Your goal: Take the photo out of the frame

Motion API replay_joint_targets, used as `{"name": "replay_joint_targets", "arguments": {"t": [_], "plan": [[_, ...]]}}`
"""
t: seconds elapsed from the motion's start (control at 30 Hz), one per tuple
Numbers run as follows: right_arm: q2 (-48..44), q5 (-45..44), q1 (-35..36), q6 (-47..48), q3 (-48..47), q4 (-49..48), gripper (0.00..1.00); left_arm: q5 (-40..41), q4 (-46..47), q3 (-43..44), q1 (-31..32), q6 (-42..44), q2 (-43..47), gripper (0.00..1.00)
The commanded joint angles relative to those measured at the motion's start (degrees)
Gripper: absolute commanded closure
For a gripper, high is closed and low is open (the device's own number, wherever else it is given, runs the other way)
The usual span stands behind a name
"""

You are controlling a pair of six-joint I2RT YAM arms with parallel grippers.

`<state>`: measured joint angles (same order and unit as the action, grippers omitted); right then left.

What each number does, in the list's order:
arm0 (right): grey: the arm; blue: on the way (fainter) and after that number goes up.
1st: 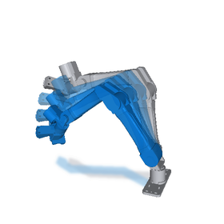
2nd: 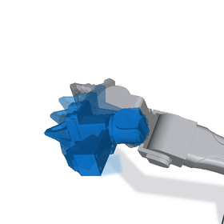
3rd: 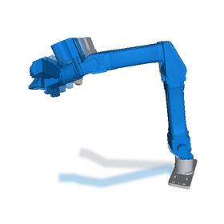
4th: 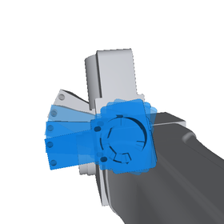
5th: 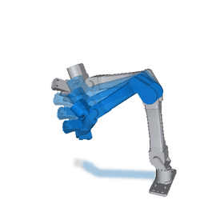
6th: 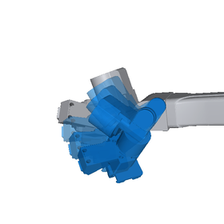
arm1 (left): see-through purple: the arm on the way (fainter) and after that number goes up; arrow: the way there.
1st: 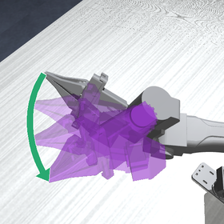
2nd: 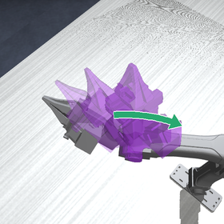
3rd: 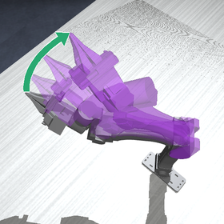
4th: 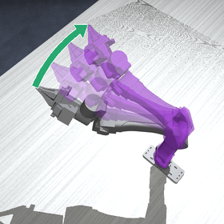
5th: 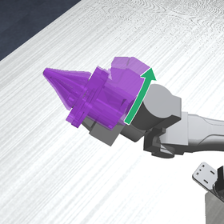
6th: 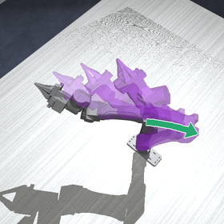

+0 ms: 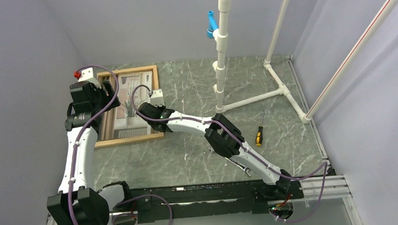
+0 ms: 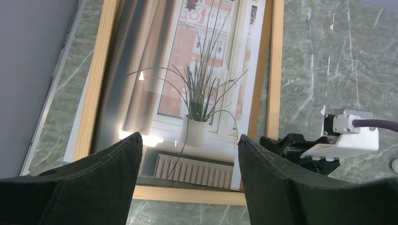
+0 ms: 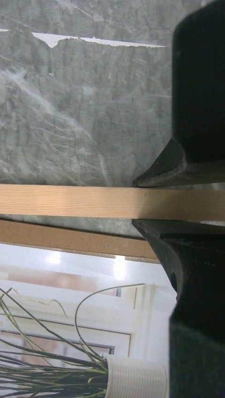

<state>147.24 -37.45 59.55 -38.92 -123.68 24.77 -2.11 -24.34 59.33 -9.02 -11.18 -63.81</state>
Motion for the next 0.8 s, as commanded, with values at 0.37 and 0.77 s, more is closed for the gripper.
{"name": "replay_joint_targets", "arguments": {"t": [0.37, 0.77], "plan": [[-10.97, 23.15, -8.22, -9.05, 9.08, 0.70, 1.00, 0.10, 2.15, 0.06, 0.23, 1.05, 1.21, 0.23], [-29.86, 18.58, -12.45, -5.31, 35.66, -2.79, 1.00, 0.19, 2.15, 0.03, 0.41, 1.28, 0.96, 0.23]]}}
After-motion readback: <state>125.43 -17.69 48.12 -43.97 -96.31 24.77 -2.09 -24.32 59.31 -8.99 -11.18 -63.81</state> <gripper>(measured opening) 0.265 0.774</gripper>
